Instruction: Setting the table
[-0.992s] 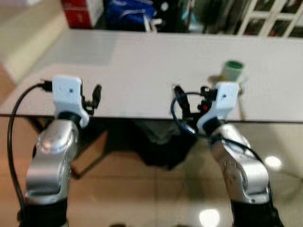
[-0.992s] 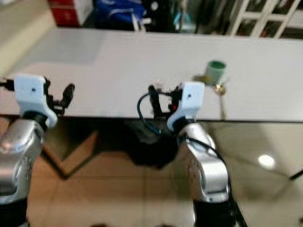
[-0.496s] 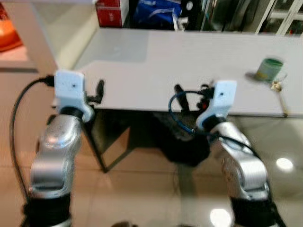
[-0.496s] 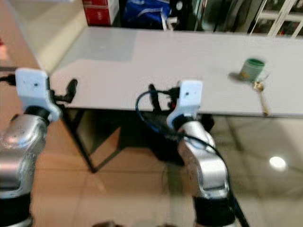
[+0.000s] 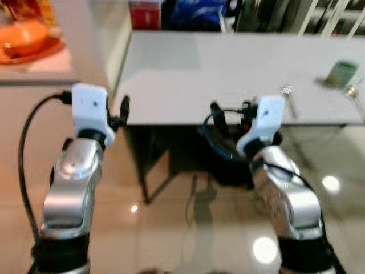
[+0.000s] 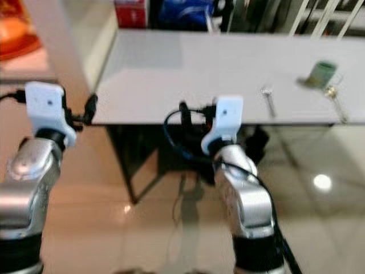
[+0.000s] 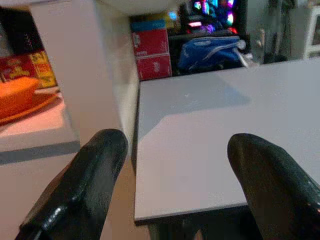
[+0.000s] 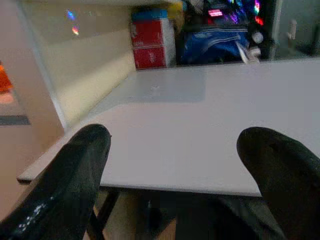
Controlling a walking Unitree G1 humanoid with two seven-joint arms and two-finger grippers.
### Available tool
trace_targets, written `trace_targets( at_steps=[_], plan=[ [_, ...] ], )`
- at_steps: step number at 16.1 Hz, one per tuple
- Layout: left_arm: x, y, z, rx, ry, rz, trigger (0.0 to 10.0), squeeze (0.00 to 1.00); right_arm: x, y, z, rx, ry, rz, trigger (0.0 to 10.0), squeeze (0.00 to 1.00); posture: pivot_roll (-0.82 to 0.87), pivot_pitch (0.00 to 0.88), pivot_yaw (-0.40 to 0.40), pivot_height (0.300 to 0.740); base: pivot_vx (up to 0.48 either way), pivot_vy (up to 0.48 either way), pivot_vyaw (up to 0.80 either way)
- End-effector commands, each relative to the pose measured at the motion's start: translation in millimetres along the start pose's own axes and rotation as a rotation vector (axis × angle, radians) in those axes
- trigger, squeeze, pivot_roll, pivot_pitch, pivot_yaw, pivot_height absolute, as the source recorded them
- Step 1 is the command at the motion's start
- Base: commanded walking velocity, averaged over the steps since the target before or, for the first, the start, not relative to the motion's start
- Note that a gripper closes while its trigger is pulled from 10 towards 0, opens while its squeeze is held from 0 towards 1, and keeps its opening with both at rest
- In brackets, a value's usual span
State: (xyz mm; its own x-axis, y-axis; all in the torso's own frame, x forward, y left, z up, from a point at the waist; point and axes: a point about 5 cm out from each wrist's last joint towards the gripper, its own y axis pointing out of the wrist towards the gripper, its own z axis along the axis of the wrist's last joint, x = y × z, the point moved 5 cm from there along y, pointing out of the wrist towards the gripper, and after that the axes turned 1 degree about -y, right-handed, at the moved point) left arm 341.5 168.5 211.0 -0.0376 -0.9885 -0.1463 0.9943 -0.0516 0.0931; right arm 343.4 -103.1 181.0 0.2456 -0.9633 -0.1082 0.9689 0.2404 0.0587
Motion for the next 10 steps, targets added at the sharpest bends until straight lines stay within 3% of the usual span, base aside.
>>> trace_targets(
  at_steps=[1, 5, 10],
  plan=[
    [-2.2, 0.3, 1, 0.006, 0.012, 0.011, 10.0, 0.00, -0.1, 1.5, 6, 0.018, -0.007, 0.000, 10.0, 0.00, -0.01, 0.020, -0.015, 0.740, 0.000, 0.480, 0.00],
    [9.8, -1.2, -2, -0.002, 0.009, -0.025, 10.0, 0.00, -7.1, -3.1, 1, -0.003, -0.032, 0.071, 10.0, 0.00, -0.01, 0.023, -0.008, 0.740, 0.000, 0.480, 0.00],
    [9.0, -1.1, -1, 0.005, 0.006, -0.019, 10.0, 0.00, -6.4, 1.8, 6, 0.015, -0.030, 0.079, 10.0, 0.00, -0.01, 0.015, -0.013, 0.740, 0.000, 0.480, 0.00]
  ],
)
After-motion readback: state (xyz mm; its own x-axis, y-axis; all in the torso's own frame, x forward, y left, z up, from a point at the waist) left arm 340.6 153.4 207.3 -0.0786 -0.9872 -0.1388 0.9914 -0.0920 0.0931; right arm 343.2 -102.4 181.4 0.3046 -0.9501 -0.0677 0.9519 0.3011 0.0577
